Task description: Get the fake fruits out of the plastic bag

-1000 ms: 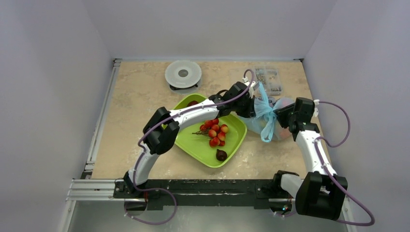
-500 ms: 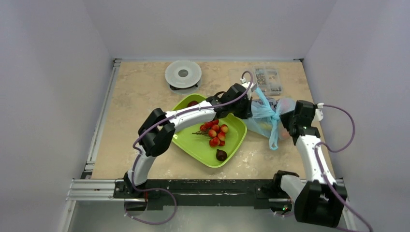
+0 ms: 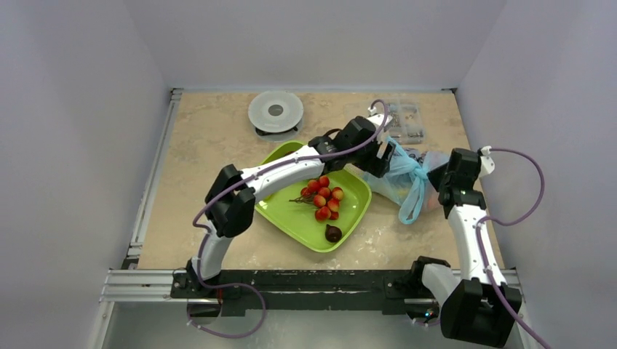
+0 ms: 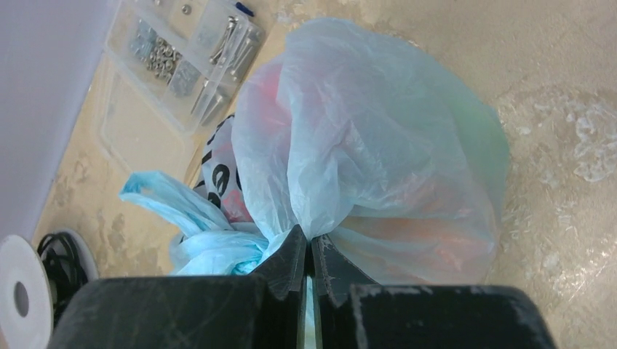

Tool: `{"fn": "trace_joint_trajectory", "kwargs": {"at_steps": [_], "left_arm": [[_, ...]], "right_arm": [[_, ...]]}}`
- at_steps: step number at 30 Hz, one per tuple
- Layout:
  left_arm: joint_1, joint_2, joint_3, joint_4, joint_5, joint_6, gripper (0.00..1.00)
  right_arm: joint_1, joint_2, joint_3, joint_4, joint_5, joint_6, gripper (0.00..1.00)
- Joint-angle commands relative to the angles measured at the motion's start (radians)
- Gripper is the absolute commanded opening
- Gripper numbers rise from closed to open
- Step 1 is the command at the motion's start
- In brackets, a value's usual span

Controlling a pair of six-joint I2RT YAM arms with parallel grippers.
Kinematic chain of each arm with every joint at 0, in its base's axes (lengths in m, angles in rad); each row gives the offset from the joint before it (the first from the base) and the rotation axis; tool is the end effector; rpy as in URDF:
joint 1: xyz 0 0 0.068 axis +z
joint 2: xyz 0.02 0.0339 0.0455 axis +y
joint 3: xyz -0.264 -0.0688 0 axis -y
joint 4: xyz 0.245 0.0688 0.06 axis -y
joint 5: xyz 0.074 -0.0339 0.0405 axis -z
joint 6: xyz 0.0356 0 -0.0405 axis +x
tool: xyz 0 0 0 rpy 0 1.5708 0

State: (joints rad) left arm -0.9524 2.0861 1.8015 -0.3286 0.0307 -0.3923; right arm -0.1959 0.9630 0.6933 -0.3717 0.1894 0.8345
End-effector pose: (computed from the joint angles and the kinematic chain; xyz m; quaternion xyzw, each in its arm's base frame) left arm 0.2842 -0.4013 0.2690 0.2521 0.8509 -0.2976 0.3519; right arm 0.2034 -0.0472 0.2576 0.4754 0.7536 0.0598 0.4501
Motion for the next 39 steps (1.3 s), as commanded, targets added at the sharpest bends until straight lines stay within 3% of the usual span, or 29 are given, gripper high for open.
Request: {"fn": "trace_joint_trajectory", "kwargs": {"at_steps": [1, 3, 5, 9, 14, 23, 27, 33, 39], "left_arm": [[-0.034, 0.004, 0.253, -0.043, -0.016, 0.118, 0.88], [-0.047, 0.085, 0.380, -0.087, -0.007, 0.156, 0.90], [-0.065, 0.151, 0.445, -0.080, 0.011, 0.205, 0.83], [-0.087, 0.183, 0.418, 0.033, 0.045, 0.268, 0.64], [-0.090, 0.213, 0.417, 0.074, 0.042, 0.293, 0.58], [-0.092, 0.310, 0.495, 0.066, -0.002, 0.266, 0.56], [-0.092, 0.334, 0.523, 0.046, -0.068, 0.254, 0.39], [-0.085, 0.292, 0.476, 0.066, -0.110, 0.265, 0.34], [-0.080, 0.308, 0.492, 0.069, -0.173, 0.263, 0.44]], "right_arm": [[-0.004, -0.007, 0.051, 0.069, -0.059, -0.112, 0.00], [-0.003, -0.011, 0.049, 0.075, -0.082, -0.112, 0.00], [-0.002, -0.017, 0.060, 0.066, -0.098, -0.112, 0.00], [-0.003, -0.030, 0.078, 0.059, -0.124, -0.106, 0.00], [-0.003, -0.038, 0.068, 0.070, -0.150, -0.093, 0.00], [-0.003, -0.043, 0.058, 0.079, -0.171, -0.096, 0.00], [-0.004, -0.044, 0.060, 0.080, -0.168, -0.105, 0.00], [-0.004, -0.045, 0.059, 0.082, -0.167, -0.114, 0.00], [-0.004, -0.036, 0.048, 0.094, -0.186, -0.107, 0.00]]}}
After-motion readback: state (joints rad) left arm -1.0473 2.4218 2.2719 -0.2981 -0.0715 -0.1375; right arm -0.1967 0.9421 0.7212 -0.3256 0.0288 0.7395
